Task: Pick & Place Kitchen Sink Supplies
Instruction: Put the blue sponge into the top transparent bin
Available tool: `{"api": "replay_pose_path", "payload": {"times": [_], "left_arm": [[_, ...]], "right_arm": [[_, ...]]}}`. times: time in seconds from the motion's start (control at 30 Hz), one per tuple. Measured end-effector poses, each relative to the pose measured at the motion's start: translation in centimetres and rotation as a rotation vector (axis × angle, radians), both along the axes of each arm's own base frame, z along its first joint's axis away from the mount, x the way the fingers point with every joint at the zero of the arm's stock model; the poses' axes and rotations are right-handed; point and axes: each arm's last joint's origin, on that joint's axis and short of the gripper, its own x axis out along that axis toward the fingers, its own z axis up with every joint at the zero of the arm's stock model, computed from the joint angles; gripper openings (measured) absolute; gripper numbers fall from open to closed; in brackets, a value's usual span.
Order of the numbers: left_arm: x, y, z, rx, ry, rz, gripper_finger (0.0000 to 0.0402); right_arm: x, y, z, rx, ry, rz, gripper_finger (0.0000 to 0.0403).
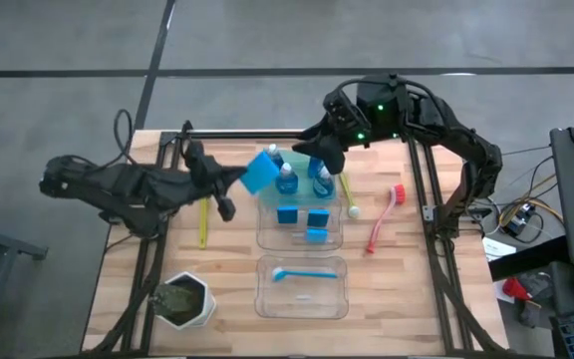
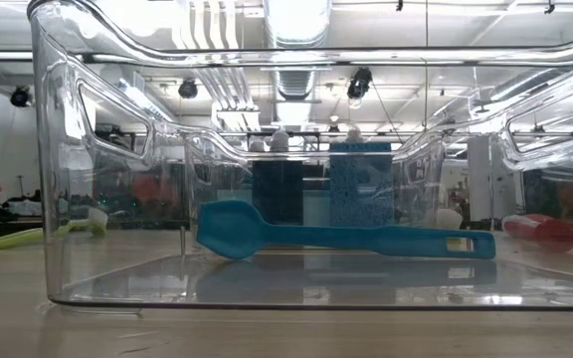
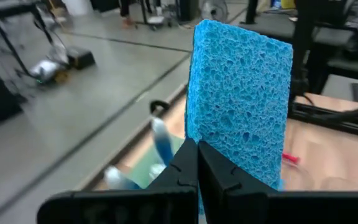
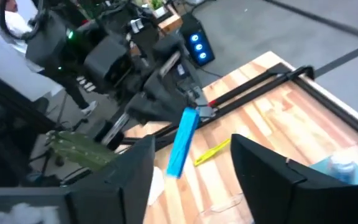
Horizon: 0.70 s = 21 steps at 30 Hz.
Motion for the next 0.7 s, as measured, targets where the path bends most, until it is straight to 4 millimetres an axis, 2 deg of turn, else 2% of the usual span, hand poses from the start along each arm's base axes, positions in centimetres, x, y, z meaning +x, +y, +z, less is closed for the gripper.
{"api": "replay_pose_path", "payload": {"times": [0.17, 0.27, 0.7], "left_arm": [[-0.1, 0.8, 1.4, 0.098, 0.024, 0.007, 0.0000], [0.4, 1.0, 1.8, 0.131, 0.043, 0.007, 0.0000], [1.8, 1.9, 2.8, 0.109, 0.091, 0.041, 0.0000]], "right_arm": [[0.6, 0.0, -0.6, 0.056, 0.017, 0.020, 0.0249], [1.1, -0.1, -1.0, 0.077, 0.029, 0.011, 0.0262], [2.6, -0.6, -1.9, 0.106, 0.044, -0.009, 0.0247]]}}
